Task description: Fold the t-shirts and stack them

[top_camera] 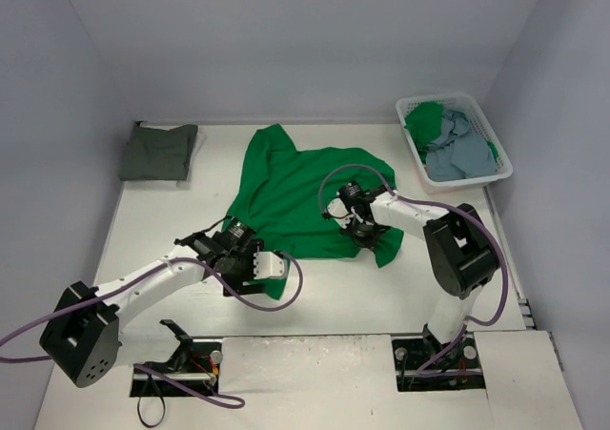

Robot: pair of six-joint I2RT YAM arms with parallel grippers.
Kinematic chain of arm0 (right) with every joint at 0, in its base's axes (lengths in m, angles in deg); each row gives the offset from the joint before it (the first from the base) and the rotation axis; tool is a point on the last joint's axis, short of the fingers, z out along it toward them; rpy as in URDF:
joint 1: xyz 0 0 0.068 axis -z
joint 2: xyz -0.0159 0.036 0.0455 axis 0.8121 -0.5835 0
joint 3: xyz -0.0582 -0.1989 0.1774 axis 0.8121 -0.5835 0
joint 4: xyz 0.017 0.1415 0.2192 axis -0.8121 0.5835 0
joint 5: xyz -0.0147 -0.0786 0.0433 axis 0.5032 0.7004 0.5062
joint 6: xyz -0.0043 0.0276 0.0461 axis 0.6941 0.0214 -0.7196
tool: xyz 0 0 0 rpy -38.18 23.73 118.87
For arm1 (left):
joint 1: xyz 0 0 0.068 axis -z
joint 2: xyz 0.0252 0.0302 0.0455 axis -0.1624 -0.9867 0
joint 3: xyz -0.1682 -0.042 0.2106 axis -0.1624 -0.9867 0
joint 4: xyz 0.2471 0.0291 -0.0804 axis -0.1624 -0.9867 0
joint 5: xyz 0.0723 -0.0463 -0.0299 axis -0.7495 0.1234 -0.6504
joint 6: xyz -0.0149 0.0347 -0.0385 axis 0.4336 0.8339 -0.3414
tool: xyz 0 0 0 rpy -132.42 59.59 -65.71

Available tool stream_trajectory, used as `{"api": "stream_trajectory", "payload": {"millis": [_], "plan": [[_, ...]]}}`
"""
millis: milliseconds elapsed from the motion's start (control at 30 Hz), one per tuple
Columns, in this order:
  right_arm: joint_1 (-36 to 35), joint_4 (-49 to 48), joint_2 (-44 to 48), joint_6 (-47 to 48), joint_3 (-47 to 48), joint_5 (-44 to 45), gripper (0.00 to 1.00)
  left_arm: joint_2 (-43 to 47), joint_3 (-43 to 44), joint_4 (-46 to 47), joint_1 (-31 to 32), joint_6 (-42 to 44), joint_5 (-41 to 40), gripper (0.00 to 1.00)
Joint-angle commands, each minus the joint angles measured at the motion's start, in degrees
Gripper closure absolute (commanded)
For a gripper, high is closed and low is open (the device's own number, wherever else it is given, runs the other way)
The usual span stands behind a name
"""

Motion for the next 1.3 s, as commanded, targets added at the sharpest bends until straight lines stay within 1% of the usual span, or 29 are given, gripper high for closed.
{"api": "stream_trajectory", "payload": {"millis": [0,100,300,400,533,700,767,800,833,900,933,967,1000,1067,1133,1267], "plan": [[-0.97,0.71,0.08,-1.47,-1.6,-5.18,1.0,-0.35,0.38,3.14,0.82,1.7,1.36,0.28],[-0.97,0.62,-0.09,-1.56,-2.21,-6.14,1.0,0.0,0.12,6.21,1.62,2.49,1.27,0.28],[-0.97,0.53,-0.53,-1.47,-2.48,-6.67,1.0,0.61,0.21,7.45,2.23,2.84,1.53,0.28],[-0.97,0.44,-0.53,-1.56,-2.39,-7.2,1.0,-1.75,-0.32,7.97,2.41,2.75,2.41,0.28],[-0.97,0.44,-0.18,-1.56,-2.48,-7.38,1.0,-5.71,-0.5,7.89,2.76,2.58,1.62,0.28],[-0.88,0.44,0.61,-1.56,-2.83,-7.37,1.0,-7.21,-0.76,7.36,2.76,2.84,0.92,0.29],[-0.88,0.53,0.7,-1.56,-3.0,-7.46,1.0,-7.91,-0.41,7.19,2.76,2.49,0.39,0.38],[-0.88,0.44,0.61,-1.65,-3.18,-7.55,1.0,-8.17,-0.23,7.1,2.76,2.4,-0.48,0.46],[-0.88,0.44,0.61,-1.65,-3.27,-7.46,1.0,-8.53,0.03,6.92,2.76,1.79,-0.75,0.62],[-0.88,0.44,0.52,-1.65,-3.62,-7.55,1.0,-8.88,0.99,7.36,2.76,0.48,-2.93,0.8],[-0.88,0.35,0.44,-1.73,-3.62,-7.46,1.0,-9.23,1.43,7.45,2.85,-0.23,-3.91,0.86],[-0.79,0.35,0.52,-1.74,-3.71,-7.46,1.0,-9.23,1.96,7.36,2.85,-1.54,-4.96,0.98],[-0.79,0.35,0.87,-1.74,-3.79,-7.46,1.0,-9.14,2.66,7.8,2.85,-2.25,-6.19,1.0],[-0.7,0.35,2.18,-1.91,-3.62,-7.38,1.0,-7.83,3.02,8.67,2.85,-3.4,-9.79,1.0],[-0.61,0.44,3.68,-2.0,-3.09,-6.15,1.0,-4.15,3.37,9.64,2.85,-4.27,-12.6,1.0],[0.87,0.44,10.52,-1.74,0.15,-4.39,1.0,3.59,5.03,11.84,1.8,-3.05,-17.88,1.0]]}}
